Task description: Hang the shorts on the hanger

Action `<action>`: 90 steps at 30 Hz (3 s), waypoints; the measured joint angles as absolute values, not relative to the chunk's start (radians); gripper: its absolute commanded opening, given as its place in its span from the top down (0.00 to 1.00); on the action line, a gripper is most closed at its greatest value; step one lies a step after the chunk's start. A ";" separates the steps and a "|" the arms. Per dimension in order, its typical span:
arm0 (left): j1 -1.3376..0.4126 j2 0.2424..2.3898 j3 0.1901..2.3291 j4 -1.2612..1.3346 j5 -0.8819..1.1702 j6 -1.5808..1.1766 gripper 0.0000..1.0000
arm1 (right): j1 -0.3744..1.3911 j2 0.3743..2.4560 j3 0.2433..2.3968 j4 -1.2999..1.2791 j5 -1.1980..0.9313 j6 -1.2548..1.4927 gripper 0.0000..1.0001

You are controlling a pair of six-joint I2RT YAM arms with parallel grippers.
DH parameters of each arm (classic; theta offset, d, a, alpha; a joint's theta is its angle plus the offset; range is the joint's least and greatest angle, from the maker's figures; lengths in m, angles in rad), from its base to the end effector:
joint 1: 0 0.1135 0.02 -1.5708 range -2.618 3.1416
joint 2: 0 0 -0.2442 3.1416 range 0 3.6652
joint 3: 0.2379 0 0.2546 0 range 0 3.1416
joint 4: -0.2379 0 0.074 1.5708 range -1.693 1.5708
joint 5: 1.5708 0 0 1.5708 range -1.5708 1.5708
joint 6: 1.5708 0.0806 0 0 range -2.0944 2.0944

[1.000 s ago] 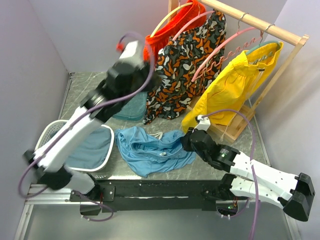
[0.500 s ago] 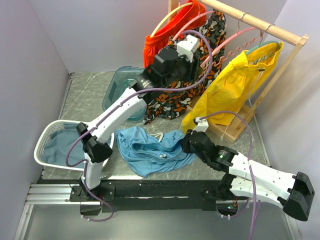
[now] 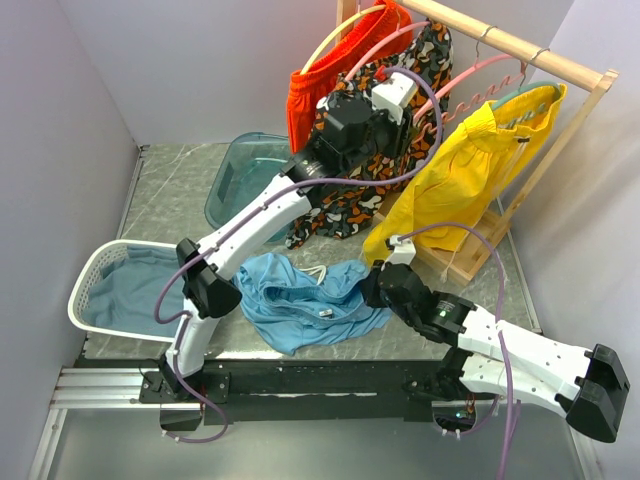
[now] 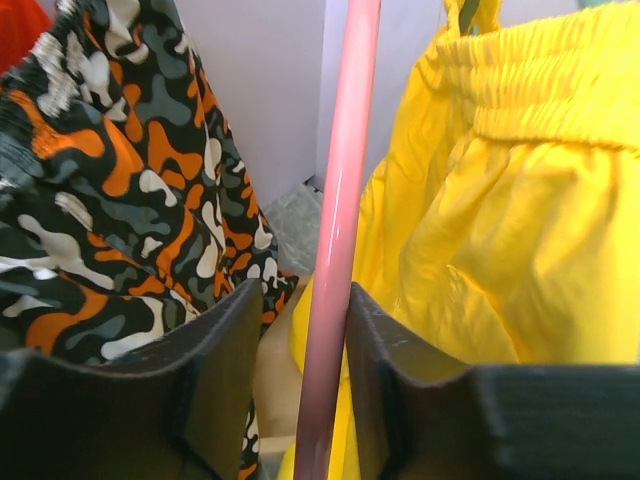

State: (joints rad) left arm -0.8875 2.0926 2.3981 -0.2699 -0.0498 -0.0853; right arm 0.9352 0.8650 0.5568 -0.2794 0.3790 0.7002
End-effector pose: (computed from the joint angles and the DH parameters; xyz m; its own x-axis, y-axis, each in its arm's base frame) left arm 0.3277 -0.3961 0.4623 -0.0409 -0.0845 -0.9956 0.7423 0.6644 -0.0869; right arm 0.1662 0.1750 0.1989 -0.6156 0.1739 -0.7686 -0.2198 0.8987 0.3794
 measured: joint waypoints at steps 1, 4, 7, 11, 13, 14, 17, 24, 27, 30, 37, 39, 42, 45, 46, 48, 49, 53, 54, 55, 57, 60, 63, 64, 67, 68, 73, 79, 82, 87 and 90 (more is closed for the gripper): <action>-0.888 2.099 2.398 -0.266 -0.050 -0.085 0.62 | 0.935 0.864 0.555 -0.279 0.379 0.698 0.99; -0.890 2.110 2.395 -0.245 -0.050 -0.081 0.69 | 0.935 0.864 0.553 -0.279 0.379 0.697 0.99; -0.896 2.111 2.395 -0.214 -0.052 -0.064 0.96 | 0.935 0.859 0.551 -0.280 0.379 0.697 0.99; -0.909 2.111 2.392 -0.179 -0.083 -0.049 0.99 | 0.935 0.844 0.551 -0.283 0.379 0.694 0.99; -0.918 2.110 2.379 -0.152 -0.109 -0.035 0.99 | 0.935 0.834 0.551 -0.285 0.380 0.691 1.00; -0.923 2.111 2.374 -0.141 -0.125 -0.023 0.99 | 0.935 0.831 0.551 -0.286 0.380 0.690 1.00; -0.941 2.110 2.351 -0.102 -0.183 0.024 0.99 | 0.935 0.822 0.551 -0.291 0.381 0.689 1.00; -0.949 2.101 2.296 -0.022 -0.236 0.070 0.99 | 0.935 0.821 0.551 -0.293 0.381 0.686 1.00; -0.949 2.091 2.262 -0.003 -0.249 0.080 0.99 | 0.935 0.821 0.551 -0.294 0.382 0.686 1.00; -0.948 2.075 2.228 0.015 -0.263 0.090 0.99 | 0.935 0.821 0.551 -0.297 0.384 0.686 1.00; -0.948 2.048 2.215 0.052 -0.277 0.094 0.99 | 0.935 0.821 0.551 -0.305 0.389 0.686 1.00; -0.948 2.040 2.215 0.065 -0.280 0.094 0.99 | 0.935 0.821 0.551 -0.308 0.392 0.686 1.00; -0.948 2.032 2.215 0.070 -0.287 0.095 0.99 | 0.935 0.821 0.551 -0.308 0.395 0.686 1.00; -0.948 2.023 2.196 0.075 -0.287 0.096 0.99 | 0.935 0.821 0.551 -0.310 0.398 0.683 1.00; -0.948 2.016 2.183 0.076 -0.287 0.097 0.99 | 0.935 0.821 0.551 -0.311 0.398 0.683 1.00; -0.948 1.990 2.138 0.084 -0.287 0.098 0.99 | 0.935 0.820 0.551 -0.314 0.399 0.682 1.00; -0.948 1.976 2.116 0.087 -0.288 0.101 0.99 | 0.935 0.819 0.551 -0.315 0.399 0.682 1.00; -0.948 1.918 2.043 0.094 -0.289 0.112 0.99 | 0.935 0.818 0.551 -0.318 0.402 0.679 1.00; -0.948 1.902 2.026 0.096 -0.290 0.115 0.99 | 0.935 0.818 0.551 -0.318 0.403 0.678 1.00; -0.948 1.887 2.011 0.098 -0.290 0.117 0.99 | 0.935 0.818 0.552 -0.318 0.403 0.677 1.00; -0.948 1.853 1.979 0.109 -0.294 0.119 0.99 | 0.935 0.818 0.552 -0.318 0.403 0.674 1.00; -0.948 1.812 1.945 0.096 -0.297 0.120 0.99 | 0.935 0.822 0.558 -0.321 0.404 0.671 1.00; -0.948 1.775 1.903 0.093 -0.302 0.119 0.99 | 0.935 0.823 0.559 -0.324 0.406 0.671 1.00; -0.948 1.761 1.886 0.093 -0.303 0.119 0.99 | 0.935 0.824 0.561 -0.326 0.407 0.670 1.00; -0.948 1.697 1.818 0.068 -0.305 0.112 0.99 | 0.935 0.831 0.582 -0.339 0.410 0.667 1.00; -0.947 1.667 1.785 0.059 -0.305 0.108 0.99 | 0.935 0.834 0.594 -0.347 0.411 0.665 1.00; -0.949 1.411 1.537 -0.042 -0.316 0.058 0.99 | 0.934 0.843 0.638 -0.374 0.426 0.660 1.00; -0.954 0.993 1.289 -0.270 -0.347 -0.050 0.99 | 0.925 0.912 0.709 -0.421 0.434 0.641 1.00; -0.956 0.815 1.258 -0.421 -0.357 -0.107 0.99 | 0.920 0.981 0.791 -0.445 0.441 0.622 1.00; -0.957 0.598 1.252 -0.640 -0.352 -0.183 0.99 | 0.902 1.106 0.973 -0.500 0.465 0.575 1.00; -0.957 0.493 1.251 -0.758 -0.346 -0.214 0.99 | 0.878 1.189 1.102 -0.529 0.477 0.540 1.00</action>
